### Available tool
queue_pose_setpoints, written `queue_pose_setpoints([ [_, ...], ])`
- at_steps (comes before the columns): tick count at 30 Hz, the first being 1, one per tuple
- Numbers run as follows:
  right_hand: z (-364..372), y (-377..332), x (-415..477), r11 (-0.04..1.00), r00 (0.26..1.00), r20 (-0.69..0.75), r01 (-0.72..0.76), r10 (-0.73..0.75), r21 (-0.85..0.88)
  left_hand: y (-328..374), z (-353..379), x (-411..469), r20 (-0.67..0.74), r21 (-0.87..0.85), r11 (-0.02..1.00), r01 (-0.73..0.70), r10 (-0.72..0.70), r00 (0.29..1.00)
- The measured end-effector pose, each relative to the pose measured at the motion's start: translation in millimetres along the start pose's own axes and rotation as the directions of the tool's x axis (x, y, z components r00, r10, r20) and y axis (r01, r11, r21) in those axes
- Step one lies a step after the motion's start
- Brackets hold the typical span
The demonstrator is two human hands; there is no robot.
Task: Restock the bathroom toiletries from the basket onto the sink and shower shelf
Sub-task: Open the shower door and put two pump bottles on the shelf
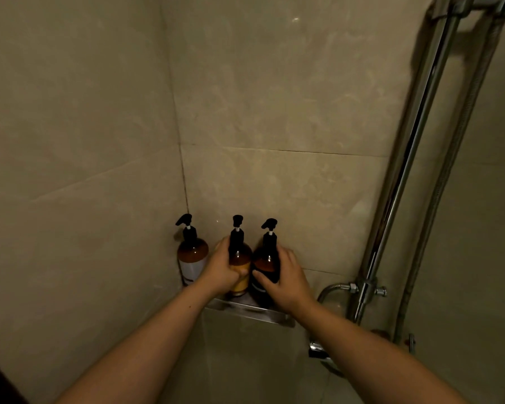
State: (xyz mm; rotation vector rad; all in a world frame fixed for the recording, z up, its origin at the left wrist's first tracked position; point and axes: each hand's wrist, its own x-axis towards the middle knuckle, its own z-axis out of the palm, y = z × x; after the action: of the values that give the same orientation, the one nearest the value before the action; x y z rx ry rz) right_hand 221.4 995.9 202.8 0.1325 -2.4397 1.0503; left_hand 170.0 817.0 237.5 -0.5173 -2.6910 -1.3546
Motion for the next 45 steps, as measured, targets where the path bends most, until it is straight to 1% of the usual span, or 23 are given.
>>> queue_pose_setpoints([
  [5,6.0,6.0,-3.3,0.995,0.995,0.038,0.095,-0.093,-0.044,-12.5,-4.5,1.0,0.037,0.026,0.999,0.025,-0.026,0.999],
  [10,16.8,9.4,-8.7,0.993,0.992,0.047,0.121,-0.12,-0.005,-22.0,-7.4,1.7,0.058,0.073,0.997,-0.002,-0.002,0.998],
  [12,21.0,13.0,-8.3,0.994,0.992,0.058,0.11,-0.109,-0.019,-23.8,-5.0,1.3,0.021,0.065,0.998,-0.024,0.022,1.0],
  [14,22.6,17.2,-7.8,0.994,0.992,0.069,0.106,-0.104,-0.028,-23.7,0.0,-6.3,-0.039,0.092,0.995,-0.042,0.045,0.998],
  [16,22.7,18.1,-8.8,0.988,0.992,0.056,0.119,-0.114,-0.096,-24.3,6.6,-18.6,-0.124,0.13,0.99,-0.063,0.079,0.989],
  [17,22.0,17.0,-10.5,0.982,0.992,0.02,0.126,-0.124,-0.144,-24.7,9.6,-25.2,-0.167,0.17,0.982,-0.088,0.117,0.979],
  [19,20.3,12.7,-17.2,0.967,0.982,-0.073,0.159,-0.176,-0.199,-25.6,14.8,-35.5,-0.216,0.297,0.941,-0.162,0.231,0.949],
  [21,21.4,11.6,-25.5,0.937,0.953,-0.102,0.254,-0.285,-0.241,-28.0,18.6,-38.8,-0.178,0.426,0.878,-0.218,0.318,0.931],
  [22,21.5,11.6,-28.8,0.915,0.945,-0.077,0.285,-0.318,-0.284,-28.7,19.8,-38.2,-0.138,0.48,0.85,-0.218,0.319,0.938],
  [24,20.5,10.5,-32.7,0.891,0.952,-0.008,0.283,-0.306,-0.356,-29.1,21.9,-36.4,-0.079,0.559,0.809,-0.183,0.272,0.959],
  [25,20.6,9.9,-34.0,0.889,0.959,0.007,0.265,-0.283,-0.372,-29.2,23.3,-35.5,-0.072,0.588,0.791,-0.168,0.259,0.963],
  [28,23.0,9.4,-36.6,0.9,0.972,0.049,0.233,-0.231,-0.368,-27.7,25.6,-34.5,-0.095,0.665,0.73,-0.158,0.293,0.951],
  [31,24.2,9.0,-34.4,0.908,0.971,0.054,0.235,-0.231,-0.346,-29.6,25.3,-32.8,-0.119,0.729,0.671,-0.138,0.322,0.939],
  [36,29.3,4.2,-29.5,0.93,0.967,0.051,0.252,-0.248,-0.269,-35.7,19.6,-31.6,-0.122,0.762,0.638,-0.11,0.308,0.944],
  [45,39.9,-0.7,-26.7,0.926,0.969,0.038,0.243,-0.243,-0.289,-44.2,13.3,-30.4,-0.12,0.721,0.685,-0.106,0.274,0.954],
])
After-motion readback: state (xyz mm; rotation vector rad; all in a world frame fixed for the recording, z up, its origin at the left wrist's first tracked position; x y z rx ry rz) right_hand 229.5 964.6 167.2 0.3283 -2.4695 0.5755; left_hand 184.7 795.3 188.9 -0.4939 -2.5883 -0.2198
